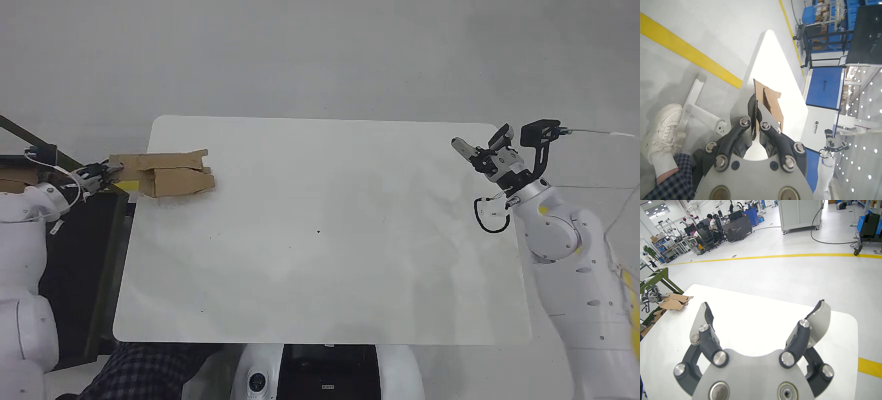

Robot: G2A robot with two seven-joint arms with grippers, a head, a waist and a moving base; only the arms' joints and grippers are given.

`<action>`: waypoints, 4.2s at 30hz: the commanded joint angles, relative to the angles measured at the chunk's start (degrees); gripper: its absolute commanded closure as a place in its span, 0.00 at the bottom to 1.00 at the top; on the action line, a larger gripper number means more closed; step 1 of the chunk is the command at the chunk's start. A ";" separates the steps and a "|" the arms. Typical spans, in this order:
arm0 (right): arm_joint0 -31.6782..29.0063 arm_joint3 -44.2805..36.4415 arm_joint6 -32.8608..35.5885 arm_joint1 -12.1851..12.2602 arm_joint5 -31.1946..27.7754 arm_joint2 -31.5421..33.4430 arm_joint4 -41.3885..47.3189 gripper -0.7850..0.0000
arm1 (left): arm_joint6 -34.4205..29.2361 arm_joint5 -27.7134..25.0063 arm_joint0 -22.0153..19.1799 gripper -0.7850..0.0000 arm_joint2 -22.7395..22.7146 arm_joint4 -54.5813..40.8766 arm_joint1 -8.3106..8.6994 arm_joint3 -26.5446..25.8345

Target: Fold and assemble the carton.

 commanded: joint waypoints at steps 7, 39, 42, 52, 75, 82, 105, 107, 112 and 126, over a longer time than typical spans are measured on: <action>0.00 0.00 0.00 0.00 0.00 0.00 0.00 0.00 | -5.53 -0.30 -1.46 1.00 -1.11 -6.88 -0.19 -3.07; 0.00 0.00 0.00 0.00 0.00 0.00 0.00 0.00 | -17.96 7.21 -9.79 1.00 22.66 -30.52 -13.98 -27.04; 0.00 0.00 0.00 0.00 0.00 0.00 0.00 0.00 | -17.66 7.69 -9.92 1.00 25.17 -31.66 -15.06 -29.03; 0.00 0.00 0.00 0.00 0.00 0.00 0.00 0.00 | -18.91 8.14 -10.34 1.00 30.04 -35.21 -17.33 -31.89; 0.00 0.00 0.00 0.00 0.00 0.00 0.00 0.00 | -20.49 8.05 -10.45 1.00 31.69 -36.78 -18.24 -32.29; -0.72 -0.46 0.35 -0.11 -0.04 -0.30 1.53 0.00 | -20.49 8.05 -10.45 1.00 31.69 -36.78 -18.24 -32.29; 0.57 4.36 25.79 -2.86 -5.71 -10.81 48.72 0.00 | -19.24 13.47 -6.38 1.00 35.34 -41.03 -20.07 -36.62; 0.92 4.22 26.77 -2.58 -6.57 -9.95 46.81 0.00 | -19.42 13.42 -6.72 1.00 35.72 -41.23 -20.35 -36.37; 0.92 4.22 26.77 -2.58 -6.57 -9.95 46.81 0.00 | -20.32 13.42 -7.38 1.00 35.80 -41.81 -20.70 -36.10; -0.46 7.23 30.67 -4.19 -7.21 -14.58 62.62 0.00 | -22.75 15.23 -7.82 1.00 36.20 -45.98 -21.92 -35.27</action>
